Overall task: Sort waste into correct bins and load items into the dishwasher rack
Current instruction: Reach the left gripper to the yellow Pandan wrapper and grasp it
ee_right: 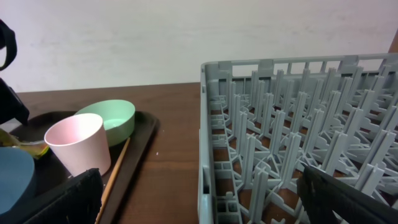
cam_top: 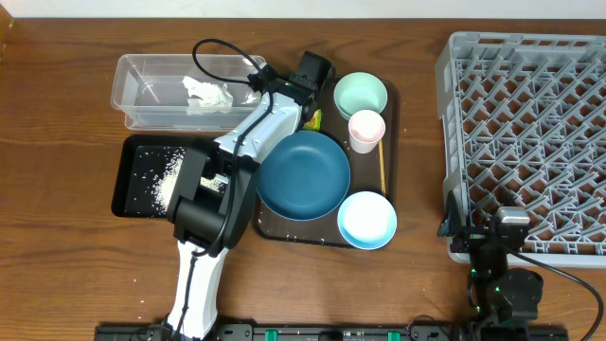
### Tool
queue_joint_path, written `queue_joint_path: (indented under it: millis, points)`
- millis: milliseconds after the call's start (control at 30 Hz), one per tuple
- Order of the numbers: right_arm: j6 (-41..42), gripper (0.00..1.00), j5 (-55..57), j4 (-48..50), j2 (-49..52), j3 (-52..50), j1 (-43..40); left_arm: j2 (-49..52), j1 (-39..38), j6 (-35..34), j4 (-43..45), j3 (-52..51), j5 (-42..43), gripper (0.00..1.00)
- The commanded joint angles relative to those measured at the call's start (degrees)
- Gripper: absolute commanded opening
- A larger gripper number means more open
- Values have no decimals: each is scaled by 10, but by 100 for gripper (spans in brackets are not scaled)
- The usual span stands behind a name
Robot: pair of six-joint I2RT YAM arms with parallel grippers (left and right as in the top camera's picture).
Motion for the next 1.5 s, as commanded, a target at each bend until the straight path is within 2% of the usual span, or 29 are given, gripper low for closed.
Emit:
queue_joint_path:
  millis: [0,300,533,667,733,833,1467]
  points:
    - [-7,99,2,-2,-3,-1,-6,22,-7,-7,0,0,-18,59]
    - [-7,99,2,-2,-3,-1,-6,36,-11,-7,1,0,-17,58]
    - [-7,99,2,-2,-3,-1,-6,36,-16,-5,-2,0,-16,35]
    - [-7,99,2,-2,-3,-1,-6,36,-16,-5,-2,0,-16,19]
    - [-7,99,2,-2,-3,-1,-6,35,-16,3,-2,0,-16,7]
    - [-7,99,2,-2,-3,-1,-6,27,-18,23,-3,0,-16,6]
    - [-7,99,2,-2,-3,-1,-6,-98,-35,37,-16,0,-17,5]
